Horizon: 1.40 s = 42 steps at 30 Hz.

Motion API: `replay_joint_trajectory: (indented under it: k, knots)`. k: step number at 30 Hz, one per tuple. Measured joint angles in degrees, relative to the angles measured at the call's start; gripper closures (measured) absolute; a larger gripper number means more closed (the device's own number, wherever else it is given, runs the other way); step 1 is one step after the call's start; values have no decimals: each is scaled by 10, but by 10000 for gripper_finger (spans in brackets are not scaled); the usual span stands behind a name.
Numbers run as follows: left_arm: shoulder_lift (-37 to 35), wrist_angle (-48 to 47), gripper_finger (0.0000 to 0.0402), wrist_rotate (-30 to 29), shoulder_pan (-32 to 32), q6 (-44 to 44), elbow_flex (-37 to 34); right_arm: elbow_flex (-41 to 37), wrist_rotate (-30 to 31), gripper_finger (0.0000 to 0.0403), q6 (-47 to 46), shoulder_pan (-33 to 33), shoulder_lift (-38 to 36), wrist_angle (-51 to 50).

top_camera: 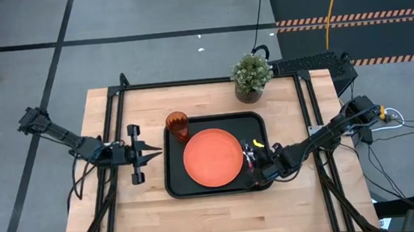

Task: Pick and place plate/cup/fork/spoon on tray
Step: Put the orange spoon on the black serving tray

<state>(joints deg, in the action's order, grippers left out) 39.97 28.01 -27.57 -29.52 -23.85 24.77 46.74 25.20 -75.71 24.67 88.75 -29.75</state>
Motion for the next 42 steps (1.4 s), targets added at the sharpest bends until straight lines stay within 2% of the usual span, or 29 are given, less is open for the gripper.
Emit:
replay_joint_trajectory:
  k: [7, 11, 24, 34, 37, 42]
  knots:
    - [0, -9, 360, -1, 0, 0, 0, -7, 3, 324, -2, -1, 0, 38]
    - [0, -10, 360, -1, 0, 0, 0, -7, 5, 340, -2, -1, 0, 21]
    - [0, -10, 360, -1, 0, 2, 0, -9, 35, 313, -2, -7, 12, 14]
    - [0, -9, 360, -1, 0, 3, 0, -40, 25, 315, -29, -7, 30, 53]
    - [0, -8, 360, -1, 0, 3, 0, -40, 26, 330, -30, -7, 30, 51]
    - [0, -8, 360, -1, 0, 3, 0, -40, 28, 383, -33, -7, 30, 50]
